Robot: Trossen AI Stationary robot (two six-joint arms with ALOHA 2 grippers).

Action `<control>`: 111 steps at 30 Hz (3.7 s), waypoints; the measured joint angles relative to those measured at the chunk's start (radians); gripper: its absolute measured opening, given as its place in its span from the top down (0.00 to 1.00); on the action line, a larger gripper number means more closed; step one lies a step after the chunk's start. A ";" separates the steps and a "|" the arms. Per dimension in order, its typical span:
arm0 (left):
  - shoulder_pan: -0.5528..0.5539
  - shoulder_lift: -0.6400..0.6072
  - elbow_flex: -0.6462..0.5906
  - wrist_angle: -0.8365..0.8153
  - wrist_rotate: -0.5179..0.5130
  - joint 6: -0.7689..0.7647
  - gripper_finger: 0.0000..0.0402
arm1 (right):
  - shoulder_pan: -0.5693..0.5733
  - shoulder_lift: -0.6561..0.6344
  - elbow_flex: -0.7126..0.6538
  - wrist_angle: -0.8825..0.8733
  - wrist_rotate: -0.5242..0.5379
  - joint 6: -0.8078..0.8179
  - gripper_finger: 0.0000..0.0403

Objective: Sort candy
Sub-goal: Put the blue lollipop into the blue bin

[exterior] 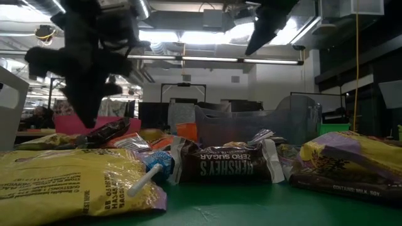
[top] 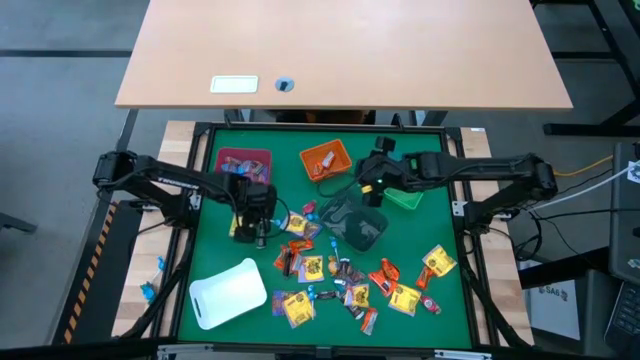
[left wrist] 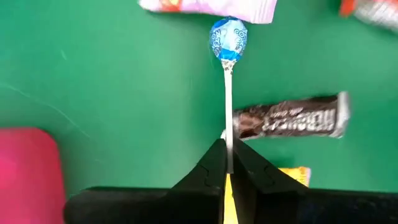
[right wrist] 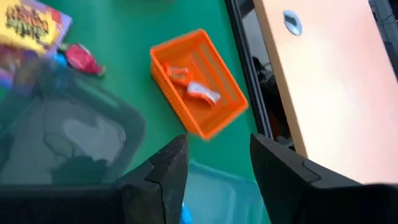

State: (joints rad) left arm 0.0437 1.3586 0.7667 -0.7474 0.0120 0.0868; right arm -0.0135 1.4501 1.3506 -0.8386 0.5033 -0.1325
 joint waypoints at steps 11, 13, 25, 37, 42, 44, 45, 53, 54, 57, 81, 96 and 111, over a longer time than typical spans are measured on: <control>0.044 0.000 0.174 -0.093 0.006 -0.006 1.00 | -0.098 -0.213 -0.051 -0.170 -0.077 0.035 0.57; 0.058 0.000 0.198 -0.090 0.005 -0.006 1.00 | -0.141 -0.254 -0.091 -0.154 -0.123 0.035 0.57; 0.088 0.000 0.238 -0.189 -0.030 -0.032 1.00 | -0.322 -0.336 -0.213 -0.141 -0.244 -0.003 0.57; 0.240 0.000 0.238 0.330 -0.126 0.015 1.00 | -0.481 -0.336 -0.223 -0.101 -0.375 -0.251 0.57; 0.329 0.000 0.238 0.533 -0.127 0.028 1.00 | -0.595 -0.336 -0.223 -0.102 -0.441 -0.299 0.57; 0.359 0.000 0.238 0.581 -0.127 0.029 1.00 | -0.637 -0.336 -0.223 -0.102 -0.454 -0.300 0.57; 0.373 0.000 0.238 0.603 -0.127 0.029 1.00 | -0.657 -0.336 -0.223 -0.101 -0.461 -0.300 0.57; 0.426 0.075 0.238 0.826 -0.010 0.028 1.00 | -0.765 -0.336 -0.223 -0.038 -0.561 -0.300 0.57; 0.423 0.095 0.238 0.870 0.011 0.028 1.00 | -0.769 -0.336 -0.223 -0.030 -0.579 -0.297 0.57; 0.404 0.159 0.238 0.993 0.083 0.027 1.00 | -0.766 -0.336 -0.223 -0.012 -0.610 -0.287 0.57; 0.197 0.730 0.435 1.573 0.024 0.022 1.00 | -0.765 -0.336 -0.223 0.143 -0.925 -0.156 0.57; 0.199 0.932 0.639 1.495 -0.109 0.021 1.00 | -0.765 -0.336 -0.223 0.142 -0.925 -0.156 0.57; 0.198 0.931 0.640 1.451 -0.204 0.018 0.85 | -0.765 -0.336 -0.223 0.142 -0.924 -0.159 0.57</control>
State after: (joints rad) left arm 0.2414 2.2898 1.4063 0.7036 -0.1916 0.1052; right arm -0.7784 1.1145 1.1278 -0.6968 -0.4210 -0.2916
